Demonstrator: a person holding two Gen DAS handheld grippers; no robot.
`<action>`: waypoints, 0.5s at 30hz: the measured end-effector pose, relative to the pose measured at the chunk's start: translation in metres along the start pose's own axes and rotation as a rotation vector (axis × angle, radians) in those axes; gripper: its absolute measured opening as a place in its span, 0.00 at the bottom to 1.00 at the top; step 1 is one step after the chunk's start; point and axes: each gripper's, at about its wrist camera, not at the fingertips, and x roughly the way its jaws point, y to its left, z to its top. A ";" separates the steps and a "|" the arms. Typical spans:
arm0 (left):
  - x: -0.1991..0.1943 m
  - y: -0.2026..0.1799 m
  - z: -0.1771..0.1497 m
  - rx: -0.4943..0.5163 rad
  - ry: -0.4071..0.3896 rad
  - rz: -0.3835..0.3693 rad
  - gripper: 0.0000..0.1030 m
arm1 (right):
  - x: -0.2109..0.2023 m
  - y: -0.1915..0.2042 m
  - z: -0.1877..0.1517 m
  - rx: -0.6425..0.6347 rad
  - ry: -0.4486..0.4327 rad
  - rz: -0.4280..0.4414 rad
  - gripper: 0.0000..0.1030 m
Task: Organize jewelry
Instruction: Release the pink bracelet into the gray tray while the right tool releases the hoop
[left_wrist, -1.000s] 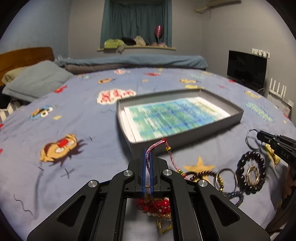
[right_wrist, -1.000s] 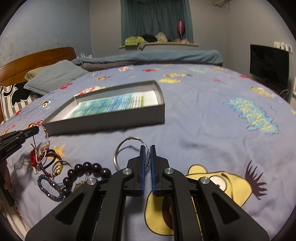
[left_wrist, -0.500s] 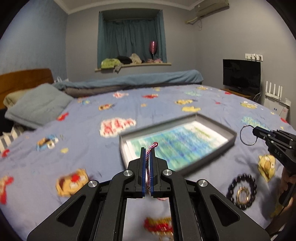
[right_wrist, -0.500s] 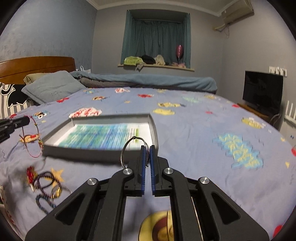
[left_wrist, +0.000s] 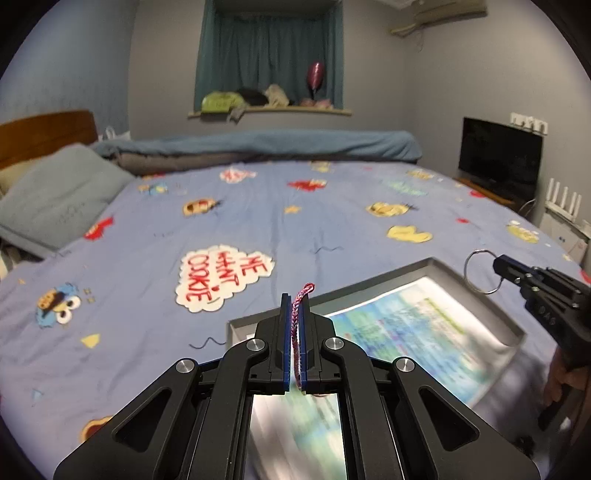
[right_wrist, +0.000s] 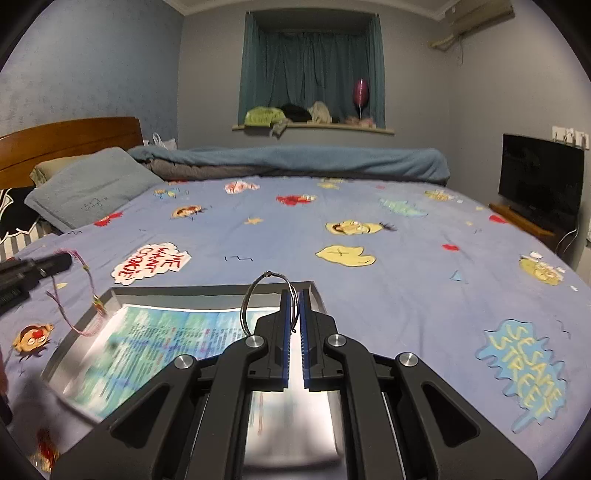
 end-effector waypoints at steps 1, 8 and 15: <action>0.008 0.002 0.000 -0.008 0.013 -0.005 0.04 | 0.009 0.000 0.002 -0.003 0.021 0.005 0.04; 0.050 0.004 -0.015 0.037 0.122 0.072 0.04 | 0.050 0.006 -0.009 -0.029 0.150 0.015 0.04; 0.068 0.012 -0.023 0.029 0.182 0.096 0.04 | 0.066 0.011 -0.021 -0.048 0.217 0.012 0.04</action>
